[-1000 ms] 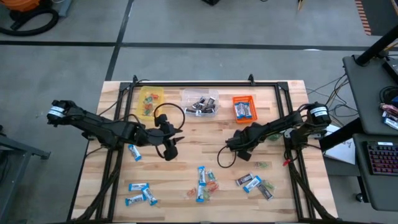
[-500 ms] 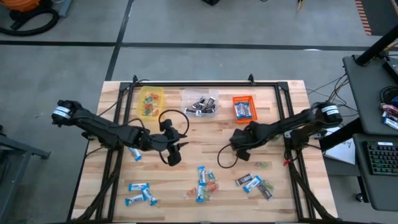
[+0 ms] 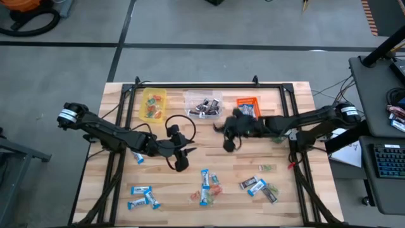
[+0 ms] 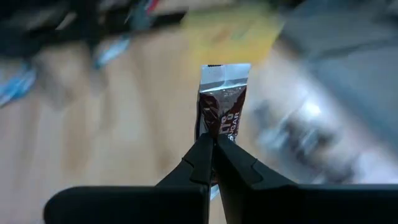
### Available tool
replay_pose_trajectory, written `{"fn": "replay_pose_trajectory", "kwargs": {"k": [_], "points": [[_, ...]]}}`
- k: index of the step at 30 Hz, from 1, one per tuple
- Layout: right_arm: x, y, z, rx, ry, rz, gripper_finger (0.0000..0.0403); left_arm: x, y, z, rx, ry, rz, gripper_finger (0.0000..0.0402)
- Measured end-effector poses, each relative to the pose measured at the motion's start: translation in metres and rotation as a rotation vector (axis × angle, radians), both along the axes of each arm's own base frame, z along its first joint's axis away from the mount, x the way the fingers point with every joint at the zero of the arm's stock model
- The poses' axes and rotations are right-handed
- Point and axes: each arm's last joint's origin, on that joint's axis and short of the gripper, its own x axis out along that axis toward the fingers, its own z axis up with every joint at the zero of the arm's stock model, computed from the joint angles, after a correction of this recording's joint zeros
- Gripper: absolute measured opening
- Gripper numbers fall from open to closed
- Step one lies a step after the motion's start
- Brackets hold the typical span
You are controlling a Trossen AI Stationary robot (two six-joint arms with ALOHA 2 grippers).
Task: Organize candy in baskets
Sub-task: Put the brown chocolate bar into the transparent bin
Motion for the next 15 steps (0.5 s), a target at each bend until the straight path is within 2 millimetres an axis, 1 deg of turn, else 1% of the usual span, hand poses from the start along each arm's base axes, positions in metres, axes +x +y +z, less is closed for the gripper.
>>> {"fn": "replay_pose_trajectory", "kwargs": {"k": [2,4,9,12,15], "points": [[0.007,-0.015,0.003,-0.075,-0.063,-0.05,0.0008,-0.001,-0.001,0.003,-0.003,-0.011,-0.006,0.0118],[0.013,-0.032,0.002,-0.128,-0.097,-0.09,0.0008,-0.002,-0.003,0.004,-0.009,-0.012,-0.028,0.0118],[0.024,-0.07,-0.014,-0.158,-0.123,-0.188,0.0009,-0.003,-0.011,0.002,-0.006,-0.004,-0.057,0.0118],[0.028,-0.086,-0.025,-0.159,-0.113,-0.232,0.0009,-0.004,-0.016,0.0,-0.004,0.003,-0.076,0.0118],[0.031,-0.096,-0.035,-0.151,-0.112,-0.259,0.0009,-0.006,-0.021,0.001,0.004,0.004,-0.099,0.0118]]}}
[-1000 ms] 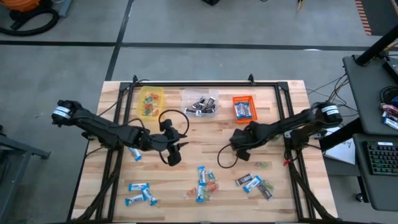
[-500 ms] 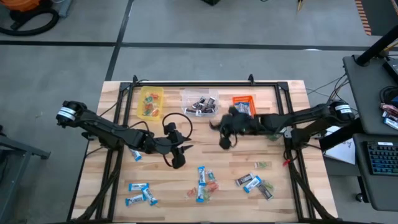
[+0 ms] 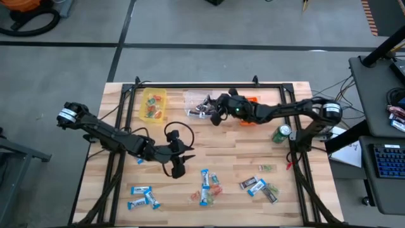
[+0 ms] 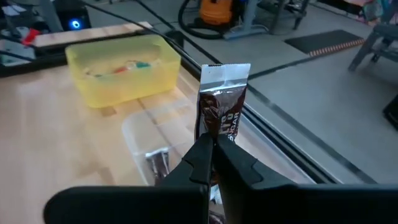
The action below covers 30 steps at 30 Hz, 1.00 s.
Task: Organize candy in baskets
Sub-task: Put the brown chocolate bar into the transparent bin, then put the white chocolate bar chocolate into the orange bin
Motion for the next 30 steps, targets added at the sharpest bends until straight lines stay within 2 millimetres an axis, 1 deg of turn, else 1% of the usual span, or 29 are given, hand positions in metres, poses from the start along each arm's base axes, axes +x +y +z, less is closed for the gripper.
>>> {"fn": "replay_pose_trajectory", "kwargs": {"k": [3,7,11,17,20,22,26,30], "points": [[0.002,-0.006,-0.01,0.027,0.01,-0.016,0.0009,-0.002,-0.005,0.0,0.015,0.002,-0.028,0.0118],[0.005,-0.008,-0.019,0.06,0.014,-0.012,0.0019,-0.003,-0.009,0.0,0.019,0.003,-0.045,0.0118],[0.006,-0.009,-0.024,0.08,0.02,-0.021,0.0049,-0.004,-0.011,0.0,0.02,0.003,-0.051,0.0118],[0.006,-0.008,-0.024,0.087,0.013,-0.026,0.0104,-0.004,-0.012,0.0,0.019,0.003,-0.054,0.0118],[0.005,-0.007,-0.017,0.088,-0.007,-0.017,0.0125,-0.004,-0.012,0.0,0.024,0.004,-0.058,0.0118],[0.004,-0.005,-0.011,0.099,-0.031,0.023,0.0135,-0.004,-0.013,-0.002,0.035,0.01,-0.065,0.0118],[0.002,0.005,0.004,0.16,-0.091,0.155,0.0146,0.0,-0.015,-0.01,0.052,0.038,-0.07,0.0118],[-0.003,0.021,0.02,0.234,-0.113,0.31,0.0144,0.006,-0.018,-0.02,0.073,0.05,-0.082,0.0118]]}}
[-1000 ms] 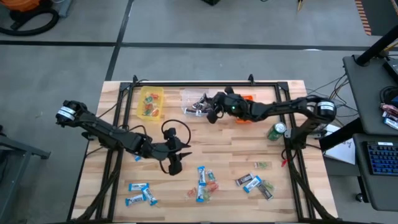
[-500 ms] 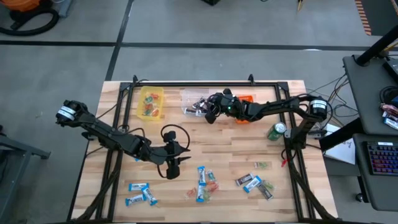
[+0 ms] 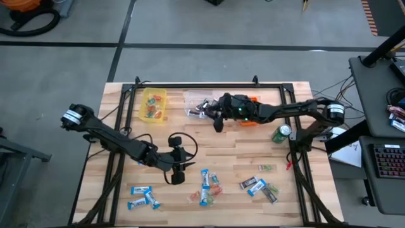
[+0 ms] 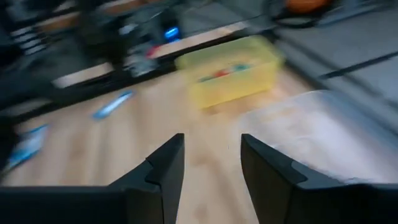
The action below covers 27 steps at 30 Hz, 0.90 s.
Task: Organize candy in baskets
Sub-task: Put the white chocolate bar chocolate into the orange bin
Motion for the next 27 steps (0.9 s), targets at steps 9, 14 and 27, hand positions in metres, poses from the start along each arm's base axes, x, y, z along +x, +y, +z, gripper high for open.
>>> {"fn": "replay_pose_trajectory", "kwargs": {"k": [9,14,27], "points": [[-0.025,0.054,0.018,0.096,0.151,0.272,0.0132,0.014,-0.015,-0.027,0.06,0.055,-0.254,0.0118],[-0.035,0.084,0.024,0.133,0.192,0.355,0.0136,0.017,-0.017,-0.035,0.121,0.075,-0.341,0.0118],[-0.052,0.128,0.012,0.236,0.39,0.436,0.014,0.024,-0.013,-0.041,0.333,0.063,-0.449,0.019]]}}
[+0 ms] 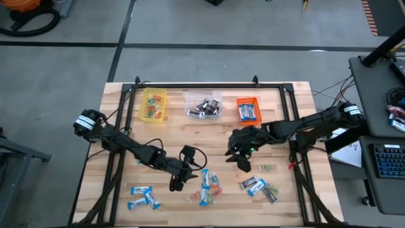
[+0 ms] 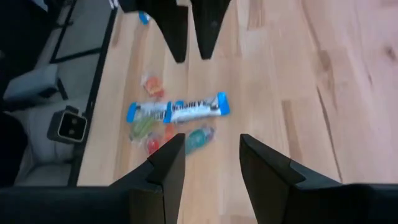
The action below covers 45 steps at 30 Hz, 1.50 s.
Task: Organize candy in baskets
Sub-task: Put the white chocolate bar chocolate into the orange bin
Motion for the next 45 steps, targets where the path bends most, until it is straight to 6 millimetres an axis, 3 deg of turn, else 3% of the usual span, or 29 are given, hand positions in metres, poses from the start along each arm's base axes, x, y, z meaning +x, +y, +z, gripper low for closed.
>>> {"fn": "replay_pose_trajectory", "kwargs": {"k": [12,20,32,39,45], "points": [[-0.004,0.006,-0.003,0.006,0.05,0.015,0.0143,0.016,0.001,-0.018,-0.029,-0.027,-0.066,0.018],[-0.006,0.006,-0.004,0.002,0.069,0.016,0.014,0.037,0.001,-0.03,-0.05,0.021,-0.143,0.0178],[-0.006,0.005,-0.005,0.0,0.081,0.016,0.0143,0.048,0.028,-0.056,-0.103,0.167,-0.223,0.0173],[-0.006,0.005,-0.005,0.0,0.081,0.016,0.0144,0.049,0.031,-0.062,-0.091,0.178,-0.251,0.0144],[-0.006,0.005,-0.005,0.0,0.081,0.016,0.0144,0.048,0.031,-0.063,-0.082,0.194,-0.254,0.0081]]}}
